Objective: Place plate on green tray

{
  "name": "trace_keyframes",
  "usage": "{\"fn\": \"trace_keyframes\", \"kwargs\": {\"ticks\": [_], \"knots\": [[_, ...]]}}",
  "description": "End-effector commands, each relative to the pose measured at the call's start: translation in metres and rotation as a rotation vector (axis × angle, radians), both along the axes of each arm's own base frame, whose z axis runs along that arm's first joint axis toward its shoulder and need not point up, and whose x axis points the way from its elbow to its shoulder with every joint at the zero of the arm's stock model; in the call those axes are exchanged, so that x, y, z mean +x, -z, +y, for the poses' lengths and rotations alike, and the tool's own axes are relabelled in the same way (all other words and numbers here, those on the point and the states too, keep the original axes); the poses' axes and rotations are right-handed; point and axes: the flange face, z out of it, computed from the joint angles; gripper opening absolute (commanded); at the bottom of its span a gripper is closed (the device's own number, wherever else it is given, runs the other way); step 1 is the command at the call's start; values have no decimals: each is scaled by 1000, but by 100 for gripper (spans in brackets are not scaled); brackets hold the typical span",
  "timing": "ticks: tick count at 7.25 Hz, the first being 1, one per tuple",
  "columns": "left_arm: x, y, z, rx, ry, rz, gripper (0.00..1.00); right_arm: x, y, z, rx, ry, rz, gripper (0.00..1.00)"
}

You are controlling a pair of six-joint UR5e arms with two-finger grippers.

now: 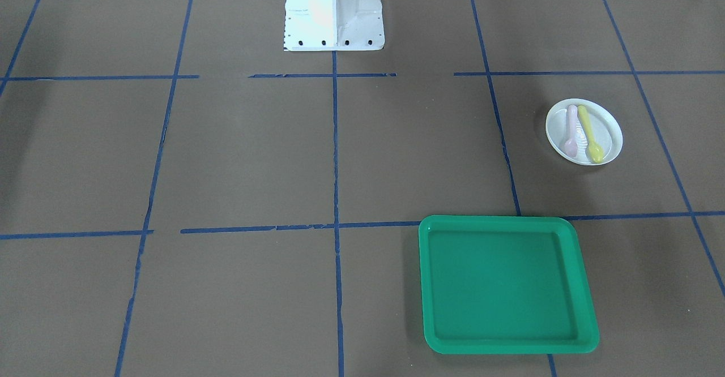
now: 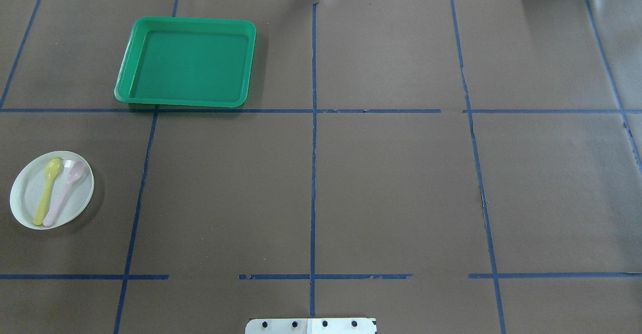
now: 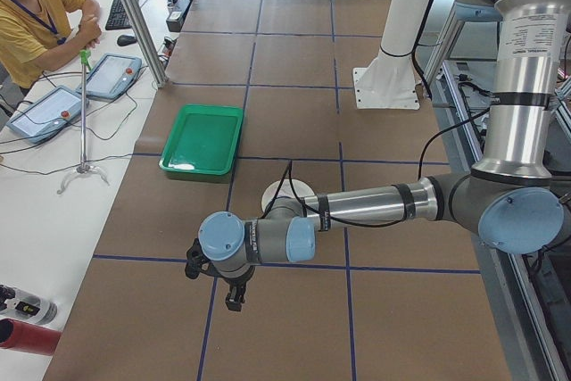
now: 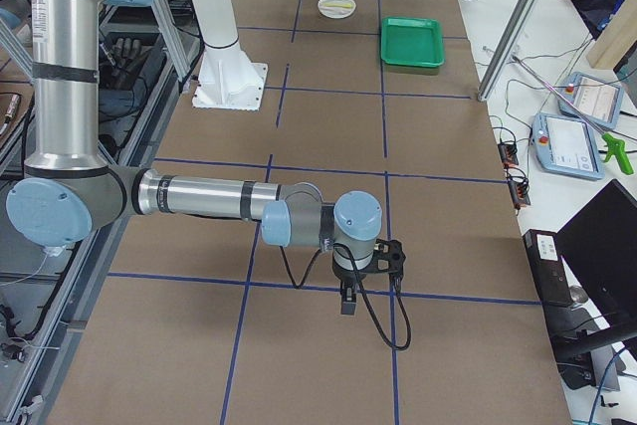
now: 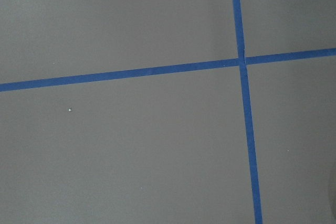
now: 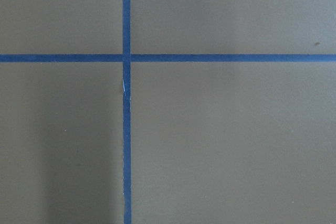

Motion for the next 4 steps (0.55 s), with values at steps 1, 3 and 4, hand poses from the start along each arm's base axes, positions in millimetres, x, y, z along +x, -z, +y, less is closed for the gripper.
{"fn": "trace_keyframes", "kwargs": {"ticks": [1, 3, 4], "knots": [[0, -3, 4, 9, 1, -1, 100, 0, 0, 0, -1, 0, 0, 100], [0, -3, 4, 11, 2, 0, 100, 0, 0, 0, 1, 0, 0, 100], [0, 2, 6, 19, 3, 0, 100, 0, 0, 0, -2, -1, 0, 100]]}}
